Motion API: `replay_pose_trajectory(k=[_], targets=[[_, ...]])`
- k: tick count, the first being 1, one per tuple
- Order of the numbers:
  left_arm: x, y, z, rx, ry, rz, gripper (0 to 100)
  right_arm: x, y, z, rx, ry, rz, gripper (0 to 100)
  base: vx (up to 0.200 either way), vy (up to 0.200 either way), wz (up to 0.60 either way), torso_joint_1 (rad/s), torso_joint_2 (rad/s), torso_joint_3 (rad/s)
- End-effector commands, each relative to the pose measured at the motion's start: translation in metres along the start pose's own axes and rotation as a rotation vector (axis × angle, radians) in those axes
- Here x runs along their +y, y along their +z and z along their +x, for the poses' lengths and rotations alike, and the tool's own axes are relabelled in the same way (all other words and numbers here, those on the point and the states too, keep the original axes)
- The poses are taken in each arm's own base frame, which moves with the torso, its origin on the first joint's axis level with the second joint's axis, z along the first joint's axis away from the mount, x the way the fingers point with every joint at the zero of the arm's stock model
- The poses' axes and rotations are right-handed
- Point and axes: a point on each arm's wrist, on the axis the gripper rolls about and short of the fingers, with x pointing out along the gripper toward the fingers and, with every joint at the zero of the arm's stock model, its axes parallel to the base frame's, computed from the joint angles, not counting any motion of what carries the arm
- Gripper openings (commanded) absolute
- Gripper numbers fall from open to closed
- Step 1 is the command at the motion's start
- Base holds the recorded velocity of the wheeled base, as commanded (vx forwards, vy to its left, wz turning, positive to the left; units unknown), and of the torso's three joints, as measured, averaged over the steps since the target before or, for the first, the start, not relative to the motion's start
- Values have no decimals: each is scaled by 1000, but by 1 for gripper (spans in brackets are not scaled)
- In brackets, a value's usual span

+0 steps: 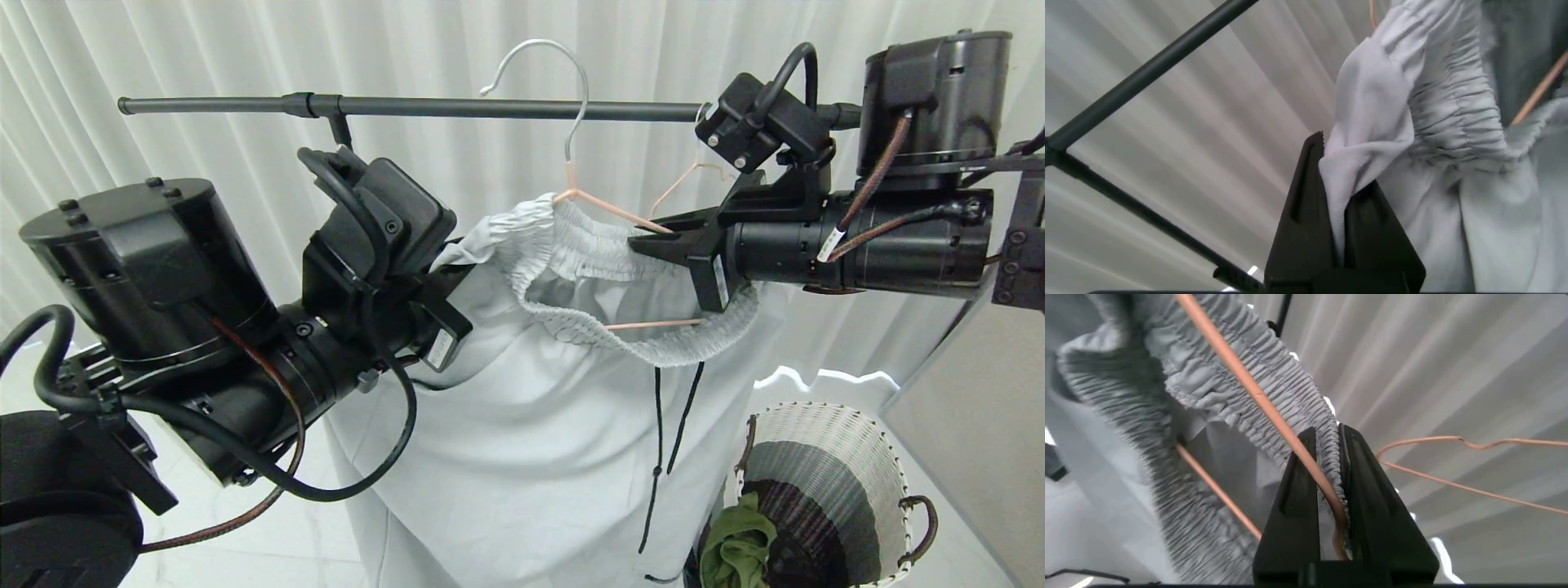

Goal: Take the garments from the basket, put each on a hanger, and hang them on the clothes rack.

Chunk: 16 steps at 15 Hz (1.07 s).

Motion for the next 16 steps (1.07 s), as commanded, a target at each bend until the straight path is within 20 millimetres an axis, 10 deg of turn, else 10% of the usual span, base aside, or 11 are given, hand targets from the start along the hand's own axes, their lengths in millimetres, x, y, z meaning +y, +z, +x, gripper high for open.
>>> replay_pose_trajectory(k=[1,16], targets=[[1,-2,1,9,4,3,0,3,4,-4,-19,17,-4,0,0,0,0,0,0,0],[26,-7,9,27,96,48,0,49,23,-12,-84,210,70,0,0,0,0,0,0,0]])
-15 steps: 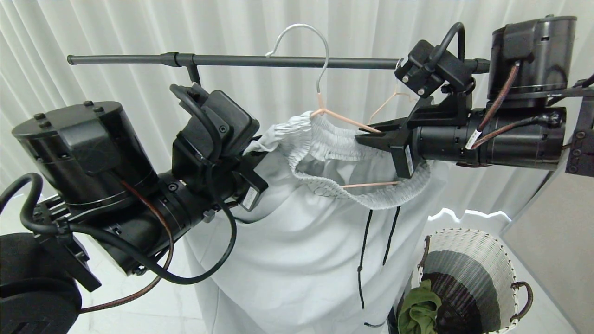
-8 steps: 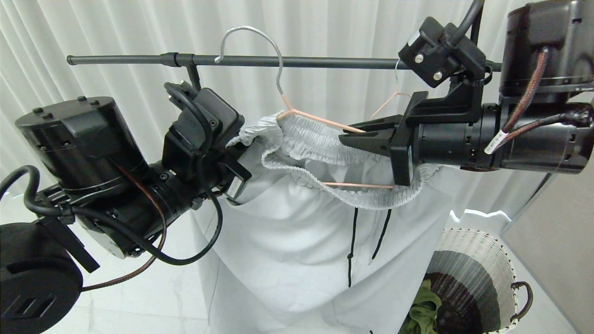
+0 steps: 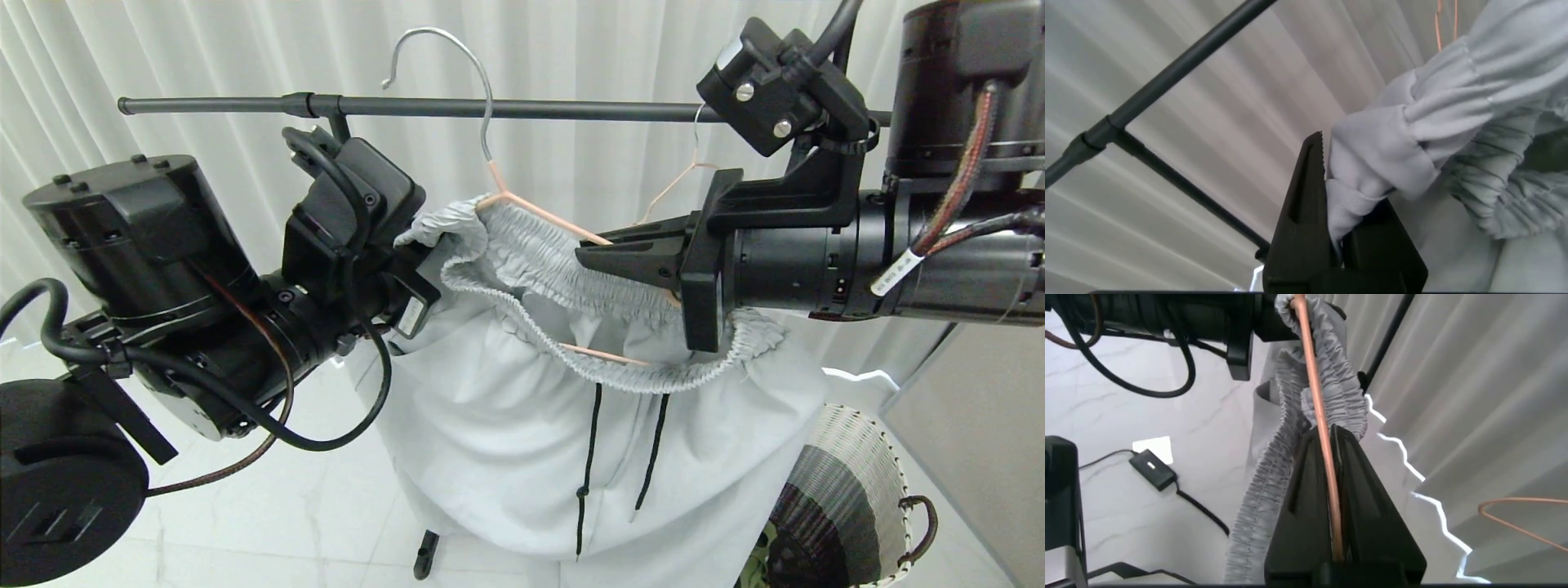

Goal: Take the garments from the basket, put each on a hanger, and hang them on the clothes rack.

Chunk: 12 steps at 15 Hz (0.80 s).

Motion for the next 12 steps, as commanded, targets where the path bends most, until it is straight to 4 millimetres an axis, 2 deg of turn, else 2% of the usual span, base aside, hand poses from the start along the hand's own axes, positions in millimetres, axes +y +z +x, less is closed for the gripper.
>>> replay_pose_trajectory(k=[1,6,12], targets=[[-3,6,3,-23,-12,-5,0,0,-3,3,11,4,4,0,0,0,0,0,0,0],[-13,14,1,-53,-48,-10,0,-4,-10,9,40,-2,14,0,0,0,0,0,0,0],[-16,15,1,-57,-57,-10,0,-7,-13,13,47,-8,19,0,0,0,0,0,0,0]])
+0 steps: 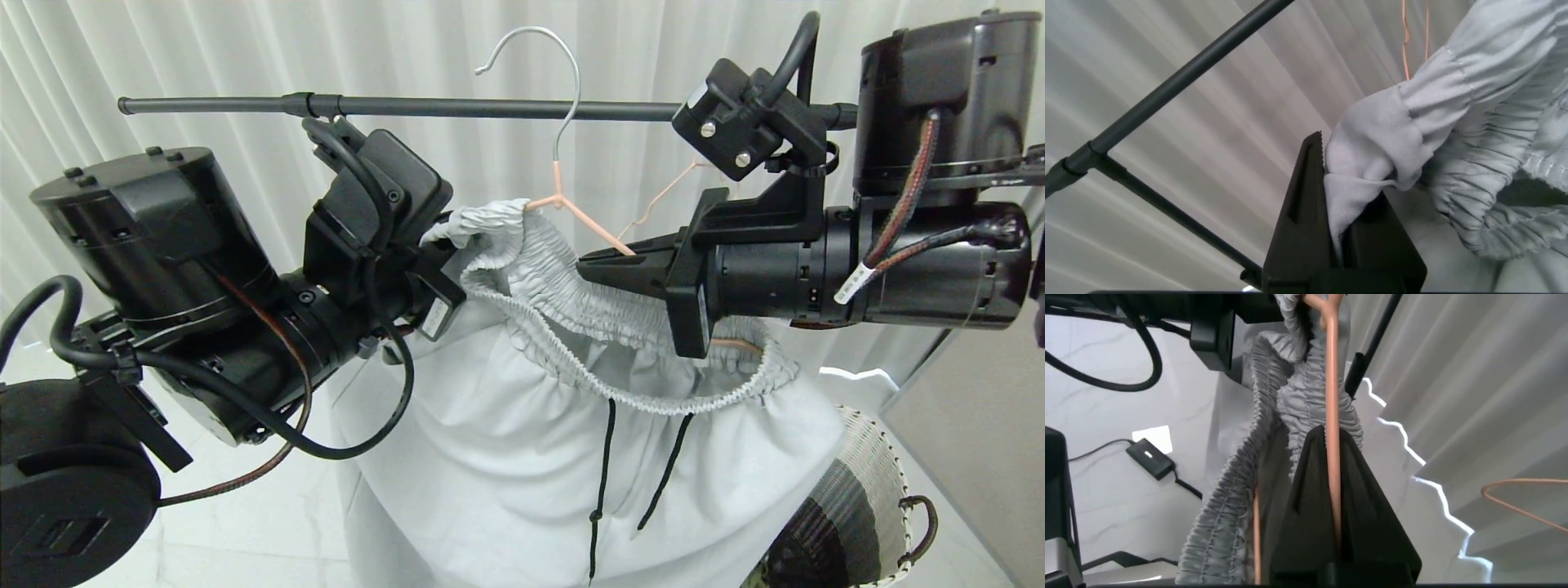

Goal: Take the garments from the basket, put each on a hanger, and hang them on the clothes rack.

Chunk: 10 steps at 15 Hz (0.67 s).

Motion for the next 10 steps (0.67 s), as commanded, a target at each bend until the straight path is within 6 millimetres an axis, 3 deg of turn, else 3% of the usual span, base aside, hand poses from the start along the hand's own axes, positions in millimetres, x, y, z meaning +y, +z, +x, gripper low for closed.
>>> replay_pose_trajectory(k=[1,6,7,10], targets=[[-1,0,1,0,-5,0,0,0,-2,3,4,2,8,0,0,0,0,0,0,0],[-2,-2,-1,10,-5,1,0,-5,-1,-2,-3,-20,17,0,0,0,0,0,0,0],[-1,-3,0,12,-3,-1,100,-6,0,-3,-5,-25,22,0,0,0,0,0,0,0],[2,-6,0,21,8,1,100,-10,3,-8,-18,-44,24,0,0,0,0,0,0,0]])
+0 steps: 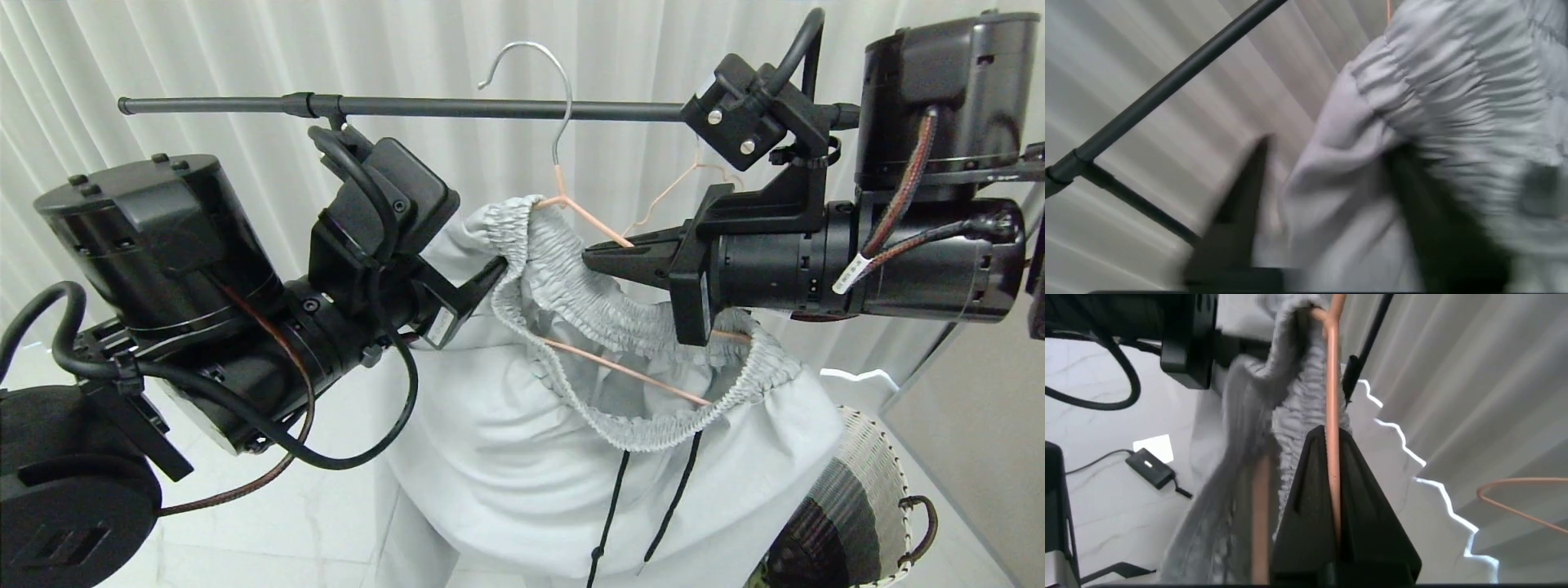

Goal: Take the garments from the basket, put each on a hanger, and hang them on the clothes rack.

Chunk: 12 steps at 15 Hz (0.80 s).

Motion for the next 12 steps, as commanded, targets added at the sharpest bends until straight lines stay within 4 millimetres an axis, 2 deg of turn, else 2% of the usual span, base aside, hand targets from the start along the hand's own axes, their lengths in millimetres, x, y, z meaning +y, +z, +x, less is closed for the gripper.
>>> replay_pose_trajectory(k=[1,4,9,12], targets=[[6,-5,1,24,28,3,100,-2,4,-6,-16,-14,-4,0,0,0,0,0,0,0],[18,-15,-1,56,69,8,100,-3,8,-12,-31,-24,40,0,0,0,0,0,0,0],[22,-24,-6,62,105,9,100,-15,8,-19,-33,-73,39,0,0,0,0,0,0,0],[24,-44,-27,125,128,-45,100,-18,11,-23,-62,-89,6,0,0,0,0,0,0,0]])
